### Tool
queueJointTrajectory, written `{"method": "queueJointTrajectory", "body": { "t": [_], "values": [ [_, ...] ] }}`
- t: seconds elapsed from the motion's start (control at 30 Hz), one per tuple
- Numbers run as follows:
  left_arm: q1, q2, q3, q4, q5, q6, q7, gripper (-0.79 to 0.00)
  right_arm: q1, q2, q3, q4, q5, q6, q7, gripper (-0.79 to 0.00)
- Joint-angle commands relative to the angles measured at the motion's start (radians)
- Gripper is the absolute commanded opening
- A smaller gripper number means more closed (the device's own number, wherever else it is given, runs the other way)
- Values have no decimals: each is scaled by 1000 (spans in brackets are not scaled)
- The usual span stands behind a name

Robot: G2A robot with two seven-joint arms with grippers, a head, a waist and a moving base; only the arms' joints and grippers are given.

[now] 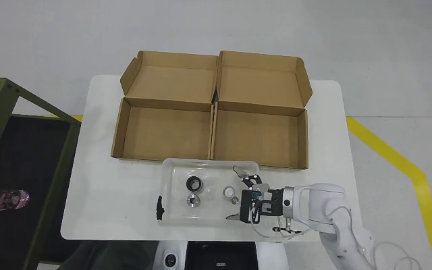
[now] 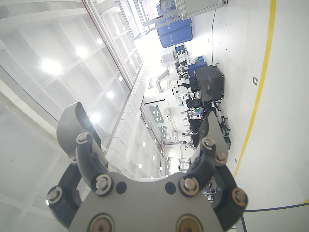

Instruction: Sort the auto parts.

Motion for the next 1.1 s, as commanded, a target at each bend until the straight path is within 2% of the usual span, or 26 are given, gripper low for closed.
{"method": "queueJointTrajectory", "body": {
  "t": [0.0,0.3,0.73,0.93,1.0,1.07],
  "values": [
    [0,0,0,0,0,0,0,0,10,0,-17,6,1,6,21,0],
    [0,0,0,0,0,0,0,0,68,-1,-96,47,15,44,110,0],
    [0,0,0,0,0,0,0,0,116,2,-155,104,22,87,156,-6],
    [0,0,0,0,0,0,0,0,125,5,-166,119,14,99,166,-215],
    [0,0,0,0,0,0,0,0,129,7,-170,124,10,104,167,-329],
    [0,0,0,0,0,0,0,0,132,8,-173,127,7,109,168,-400]
  ]
}}
